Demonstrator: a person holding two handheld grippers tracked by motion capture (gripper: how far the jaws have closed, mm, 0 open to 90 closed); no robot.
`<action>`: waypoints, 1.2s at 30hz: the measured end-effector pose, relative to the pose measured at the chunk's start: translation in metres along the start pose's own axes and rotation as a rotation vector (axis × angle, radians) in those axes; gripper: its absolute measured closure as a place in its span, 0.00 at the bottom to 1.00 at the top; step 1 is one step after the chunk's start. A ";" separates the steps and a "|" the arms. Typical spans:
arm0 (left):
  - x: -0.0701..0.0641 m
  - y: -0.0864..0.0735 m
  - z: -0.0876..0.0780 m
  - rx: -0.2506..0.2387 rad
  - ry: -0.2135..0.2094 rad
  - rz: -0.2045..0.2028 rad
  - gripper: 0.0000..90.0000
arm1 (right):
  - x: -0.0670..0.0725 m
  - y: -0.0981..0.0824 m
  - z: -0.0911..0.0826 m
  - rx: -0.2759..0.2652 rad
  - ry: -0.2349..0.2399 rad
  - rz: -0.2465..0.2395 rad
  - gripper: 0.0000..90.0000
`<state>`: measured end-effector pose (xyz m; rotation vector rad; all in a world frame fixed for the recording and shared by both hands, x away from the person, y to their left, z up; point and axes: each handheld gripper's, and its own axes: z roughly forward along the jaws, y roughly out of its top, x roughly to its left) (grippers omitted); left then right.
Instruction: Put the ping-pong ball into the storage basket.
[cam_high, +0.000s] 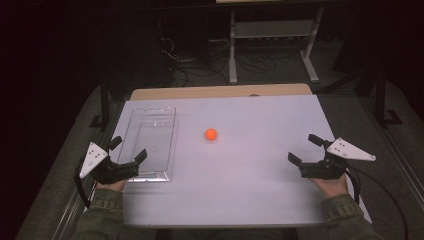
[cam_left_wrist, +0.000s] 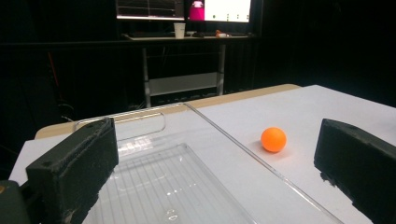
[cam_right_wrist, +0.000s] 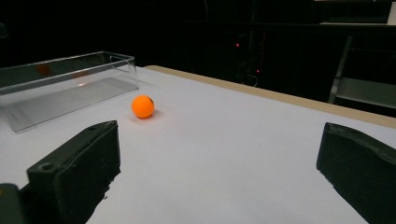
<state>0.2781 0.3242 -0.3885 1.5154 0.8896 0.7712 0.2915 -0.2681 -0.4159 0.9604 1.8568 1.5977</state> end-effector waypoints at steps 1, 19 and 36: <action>-0.001 0.001 0.001 0.000 -0.002 0.001 0.00 | 0.000 0.000 0.000 -0.003 0.001 0.003 0.00; -0.010 0.021 0.018 0.019 -0.049 0.040 0.00 | -0.001 0.000 0.004 -0.003 0.015 0.003 0.00; -0.012 0.032 0.030 0.036 -0.071 0.057 0.00 | 0.000 0.000 0.004 0.001 0.020 0.004 0.00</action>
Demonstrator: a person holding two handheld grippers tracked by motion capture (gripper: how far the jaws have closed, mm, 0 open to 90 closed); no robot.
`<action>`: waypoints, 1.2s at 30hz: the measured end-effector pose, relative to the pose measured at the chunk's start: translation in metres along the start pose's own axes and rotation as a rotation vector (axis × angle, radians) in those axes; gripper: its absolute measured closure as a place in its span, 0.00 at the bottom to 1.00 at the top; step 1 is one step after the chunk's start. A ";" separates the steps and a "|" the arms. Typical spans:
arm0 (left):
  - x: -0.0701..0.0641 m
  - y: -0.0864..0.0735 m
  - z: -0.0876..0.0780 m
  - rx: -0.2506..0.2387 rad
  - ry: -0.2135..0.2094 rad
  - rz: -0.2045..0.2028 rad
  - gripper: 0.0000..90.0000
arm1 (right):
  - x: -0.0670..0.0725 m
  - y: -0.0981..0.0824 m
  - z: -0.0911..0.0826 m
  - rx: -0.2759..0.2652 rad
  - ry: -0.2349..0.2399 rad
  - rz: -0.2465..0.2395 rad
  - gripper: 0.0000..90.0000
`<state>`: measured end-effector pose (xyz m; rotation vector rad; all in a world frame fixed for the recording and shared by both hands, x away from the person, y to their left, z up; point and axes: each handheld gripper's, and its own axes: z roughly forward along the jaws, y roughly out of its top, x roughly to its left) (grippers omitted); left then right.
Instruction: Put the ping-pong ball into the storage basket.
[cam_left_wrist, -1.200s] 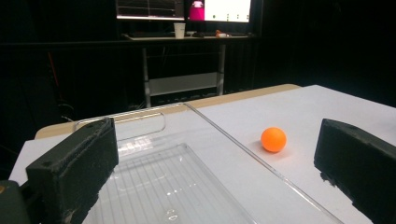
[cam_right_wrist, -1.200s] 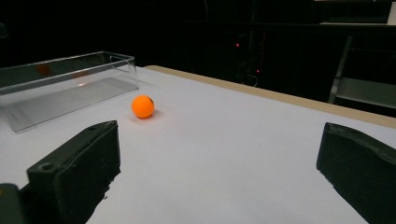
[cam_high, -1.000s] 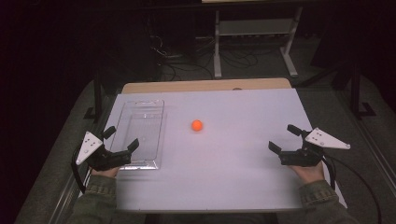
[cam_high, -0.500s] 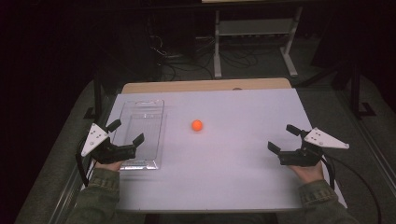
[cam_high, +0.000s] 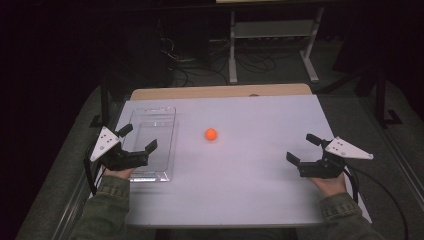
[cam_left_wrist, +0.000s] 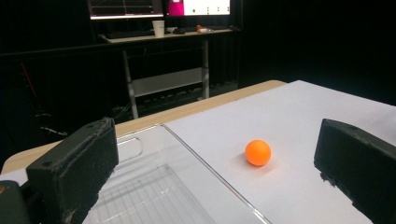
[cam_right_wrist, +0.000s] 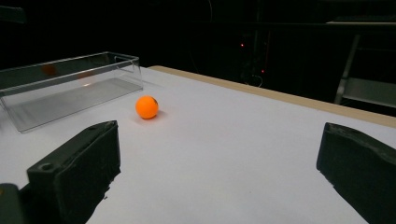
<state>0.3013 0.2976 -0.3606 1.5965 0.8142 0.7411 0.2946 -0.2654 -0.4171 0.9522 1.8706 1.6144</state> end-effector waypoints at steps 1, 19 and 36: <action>0.000 0.000 0.000 0.002 -0.001 0.000 0.00 | 0.000 0.000 0.000 0.000 0.000 0.000 0.00; -0.005 0.016 0.014 0.024 -0.031 0.017 0.00 | 0.000 0.000 0.001 0.003 0.005 -0.002 0.00; -0.011 0.034 0.037 0.063 -0.075 0.051 0.00 | 0.000 0.000 0.000 0.003 0.018 0.006 0.00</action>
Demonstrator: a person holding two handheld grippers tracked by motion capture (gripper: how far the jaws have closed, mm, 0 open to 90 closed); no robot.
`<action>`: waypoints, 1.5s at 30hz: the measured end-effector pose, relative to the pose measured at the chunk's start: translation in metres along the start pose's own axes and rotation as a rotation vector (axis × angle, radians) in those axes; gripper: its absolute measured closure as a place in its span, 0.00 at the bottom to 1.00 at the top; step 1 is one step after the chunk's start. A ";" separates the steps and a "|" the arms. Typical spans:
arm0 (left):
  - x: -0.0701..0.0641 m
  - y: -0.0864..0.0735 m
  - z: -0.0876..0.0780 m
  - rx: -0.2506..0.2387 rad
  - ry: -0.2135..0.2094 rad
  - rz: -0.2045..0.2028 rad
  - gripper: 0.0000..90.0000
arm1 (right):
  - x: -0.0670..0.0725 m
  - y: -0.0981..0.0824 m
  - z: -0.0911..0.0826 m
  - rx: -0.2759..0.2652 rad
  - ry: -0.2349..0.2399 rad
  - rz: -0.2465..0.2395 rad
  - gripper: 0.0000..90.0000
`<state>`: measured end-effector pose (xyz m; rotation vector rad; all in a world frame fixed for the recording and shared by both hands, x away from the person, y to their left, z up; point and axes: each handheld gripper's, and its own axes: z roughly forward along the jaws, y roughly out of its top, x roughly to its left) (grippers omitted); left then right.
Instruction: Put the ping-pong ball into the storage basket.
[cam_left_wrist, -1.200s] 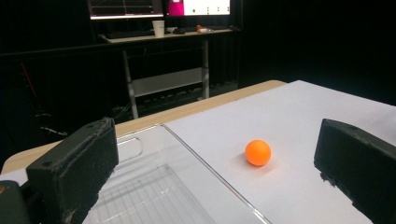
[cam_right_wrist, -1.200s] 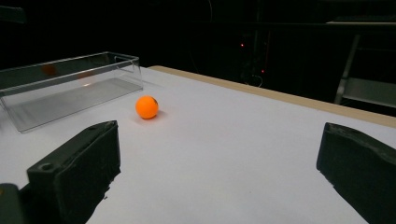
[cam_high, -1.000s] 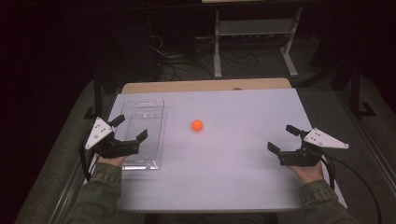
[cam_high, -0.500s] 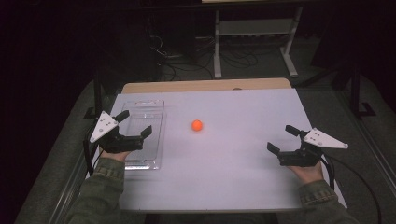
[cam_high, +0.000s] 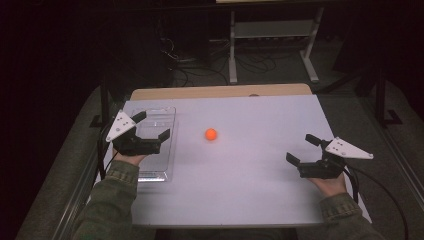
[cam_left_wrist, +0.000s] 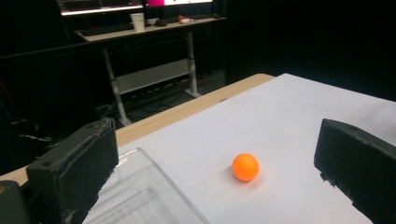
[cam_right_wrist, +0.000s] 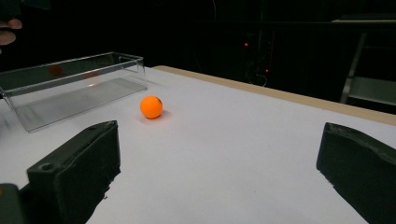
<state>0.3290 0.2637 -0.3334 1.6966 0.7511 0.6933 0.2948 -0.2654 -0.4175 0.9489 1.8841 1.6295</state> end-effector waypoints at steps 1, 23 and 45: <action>-0.001 0.001 0.002 0.003 -0.002 0.003 0.00 | 0.000 0.000 0.000 0.000 0.000 0.000 0.00; -0.011 0.022 0.030 0.063 -0.064 0.073 0.00 | 0.001 -0.001 0.001 0.011 0.009 -0.007 0.00; -0.011 0.036 0.063 0.148 -0.110 0.096 0.00 | 0.002 -0.001 0.001 0.016 0.014 -0.010 0.00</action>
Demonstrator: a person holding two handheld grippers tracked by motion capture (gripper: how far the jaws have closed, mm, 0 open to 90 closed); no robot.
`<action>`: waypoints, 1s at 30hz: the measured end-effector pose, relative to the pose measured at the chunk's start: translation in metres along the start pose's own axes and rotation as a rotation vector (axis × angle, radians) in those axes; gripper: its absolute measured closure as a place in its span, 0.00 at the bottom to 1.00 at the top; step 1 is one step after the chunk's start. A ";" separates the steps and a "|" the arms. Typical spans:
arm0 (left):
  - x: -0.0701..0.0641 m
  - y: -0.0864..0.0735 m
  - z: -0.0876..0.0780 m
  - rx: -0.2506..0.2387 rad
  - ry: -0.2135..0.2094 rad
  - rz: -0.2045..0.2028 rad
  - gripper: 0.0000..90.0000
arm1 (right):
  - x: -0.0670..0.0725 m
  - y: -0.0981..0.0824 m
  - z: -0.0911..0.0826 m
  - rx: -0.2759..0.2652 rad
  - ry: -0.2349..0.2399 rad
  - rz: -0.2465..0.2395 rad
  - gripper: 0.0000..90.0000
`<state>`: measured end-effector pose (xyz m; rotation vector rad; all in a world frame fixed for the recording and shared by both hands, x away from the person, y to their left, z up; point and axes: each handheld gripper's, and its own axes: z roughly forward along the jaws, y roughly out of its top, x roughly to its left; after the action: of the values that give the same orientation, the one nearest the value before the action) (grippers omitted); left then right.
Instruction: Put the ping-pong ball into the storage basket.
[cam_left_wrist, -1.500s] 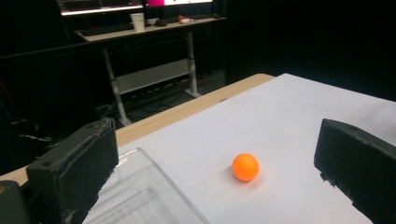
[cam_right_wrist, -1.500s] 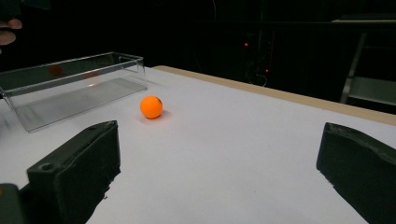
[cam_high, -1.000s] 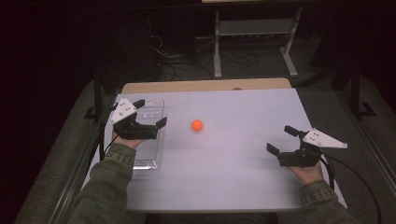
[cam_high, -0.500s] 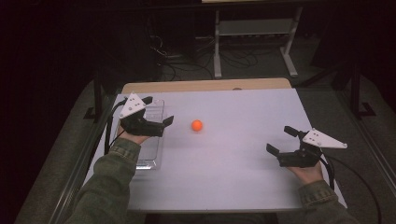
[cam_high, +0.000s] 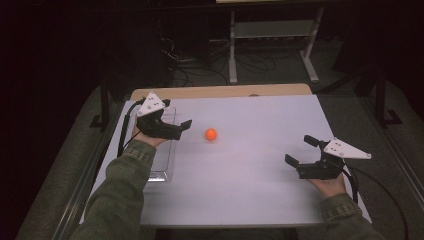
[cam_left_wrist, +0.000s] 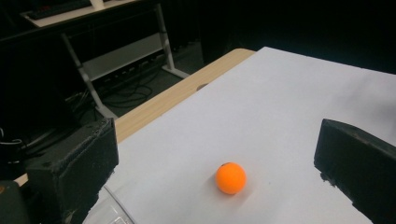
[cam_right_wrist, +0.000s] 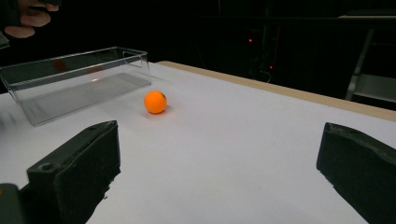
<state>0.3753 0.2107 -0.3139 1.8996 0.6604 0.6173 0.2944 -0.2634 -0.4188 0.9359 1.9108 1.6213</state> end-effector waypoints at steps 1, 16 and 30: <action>0.000 0.001 0.001 0.000 -0.002 0.000 0.00 | 0.000 0.000 0.000 0.001 0.000 0.000 0.00; 0.003 0.014 0.019 0.066 -0.025 0.034 0.00 | 0.001 0.000 0.000 0.001 0.006 -0.002 0.00; 0.003 0.024 0.033 0.110 -0.060 0.060 0.00 | 0.001 -0.001 0.000 0.009 0.008 0.000 0.00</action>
<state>0.4041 0.1827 -0.3040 2.0381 0.6113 0.5691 0.2934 -0.2628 -0.4193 0.9343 1.9256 1.6198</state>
